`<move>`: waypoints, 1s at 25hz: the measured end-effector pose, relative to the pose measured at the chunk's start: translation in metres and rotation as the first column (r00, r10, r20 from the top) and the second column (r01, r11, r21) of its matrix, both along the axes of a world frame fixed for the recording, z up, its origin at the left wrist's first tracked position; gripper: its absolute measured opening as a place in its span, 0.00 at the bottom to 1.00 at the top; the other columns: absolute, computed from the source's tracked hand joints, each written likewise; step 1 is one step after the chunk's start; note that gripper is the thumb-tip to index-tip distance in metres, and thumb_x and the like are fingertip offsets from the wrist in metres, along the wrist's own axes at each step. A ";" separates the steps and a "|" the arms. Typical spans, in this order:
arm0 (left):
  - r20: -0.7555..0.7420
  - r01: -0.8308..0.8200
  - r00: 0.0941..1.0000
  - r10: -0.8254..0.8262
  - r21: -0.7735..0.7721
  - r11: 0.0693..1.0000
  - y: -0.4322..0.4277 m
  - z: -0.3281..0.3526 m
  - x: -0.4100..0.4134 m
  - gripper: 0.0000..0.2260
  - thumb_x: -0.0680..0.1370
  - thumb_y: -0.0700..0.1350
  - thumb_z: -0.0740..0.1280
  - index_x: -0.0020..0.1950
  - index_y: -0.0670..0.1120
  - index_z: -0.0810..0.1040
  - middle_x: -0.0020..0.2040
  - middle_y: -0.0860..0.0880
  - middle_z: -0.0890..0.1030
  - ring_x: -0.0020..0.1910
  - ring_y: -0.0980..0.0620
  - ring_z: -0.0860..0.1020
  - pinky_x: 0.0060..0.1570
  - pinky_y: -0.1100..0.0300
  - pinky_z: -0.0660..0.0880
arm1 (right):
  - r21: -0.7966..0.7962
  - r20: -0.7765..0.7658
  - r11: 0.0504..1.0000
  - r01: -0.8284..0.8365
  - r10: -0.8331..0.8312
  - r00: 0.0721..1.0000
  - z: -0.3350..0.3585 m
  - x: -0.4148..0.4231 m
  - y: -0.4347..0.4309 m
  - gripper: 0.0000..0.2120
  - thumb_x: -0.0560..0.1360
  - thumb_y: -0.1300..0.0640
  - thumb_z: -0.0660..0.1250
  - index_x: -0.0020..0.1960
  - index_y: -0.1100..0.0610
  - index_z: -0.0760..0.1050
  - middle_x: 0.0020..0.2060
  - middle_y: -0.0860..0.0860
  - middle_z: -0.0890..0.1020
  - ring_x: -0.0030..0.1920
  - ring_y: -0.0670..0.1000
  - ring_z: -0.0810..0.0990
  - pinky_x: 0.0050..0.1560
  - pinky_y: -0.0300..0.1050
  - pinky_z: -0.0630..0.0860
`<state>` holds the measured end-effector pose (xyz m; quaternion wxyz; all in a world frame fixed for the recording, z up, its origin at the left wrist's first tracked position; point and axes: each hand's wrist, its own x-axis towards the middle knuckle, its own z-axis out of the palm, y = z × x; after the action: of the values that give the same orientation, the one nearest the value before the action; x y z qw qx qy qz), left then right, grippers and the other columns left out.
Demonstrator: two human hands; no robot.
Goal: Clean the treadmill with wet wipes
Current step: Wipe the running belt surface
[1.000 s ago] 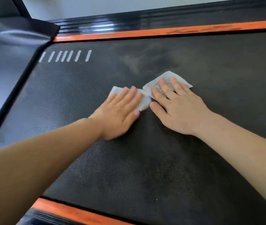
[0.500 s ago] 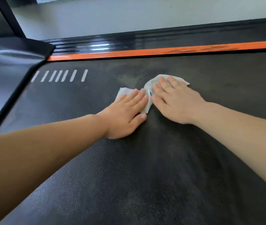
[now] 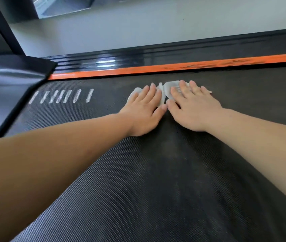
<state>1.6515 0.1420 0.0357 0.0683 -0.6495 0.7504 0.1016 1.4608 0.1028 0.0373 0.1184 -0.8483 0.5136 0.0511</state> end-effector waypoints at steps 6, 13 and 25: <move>0.078 -0.003 0.997 0.008 -0.068 0.998 0.017 0.020 0.027 0.32 0.82 0.65 0.39 0.83 0.52 0.47 0.83 0.47 0.38 0.82 0.46 0.38 0.80 0.45 0.41 | -0.057 0.034 0.990 -0.130 0.133 0.991 0.007 0.007 0.023 0.45 0.76 0.30 0.34 0.84 0.57 0.46 0.83 0.53 0.46 0.83 0.52 0.41 0.81 0.55 0.43; 0.125 0.248 0.966 -0.224 -0.229 0.941 0.032 0.013 0.027 0.30 0.84 0.61 0.47 0.79 0.45 0.65 0.80 0.47 0.62 0.80 0.46 0.59 0.79 0.45 0.53 | -0.066 0.063 0.984 -0.166 0.170 0.983 0.006 0.007 0.018 0.41 0.80 0.32 0.39 0.83 0.57 0.52 0.83 0.52 0.50 0.83 0.49 0.44 0.82 0.50 0.45; 0.004 -0.410 0.912 0.410 0.012 0.912 -0.015 0.007 0.064 0.33 0.82 0.66 0.40 0.83 0.52 0.43 0.84 0.50 0.40 0.82 0.48 0.39 0.79 0.40 0.41 | 0.049 0.021 0.996 -0.077 0.076 0.997 0.009 0.028 -0.033 0.33 0.84 0.38 0.38 0.84 0.54 0.44 0.83 0.51 0.44 0.83 0.52 0.43 0.82 0.52 0.43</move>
<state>1.7154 0.1267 0.0430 0.0504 -0.7922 0.5967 0.1181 1.4884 0.0701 0.0465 0.1424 -0.8645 0.4782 0.0603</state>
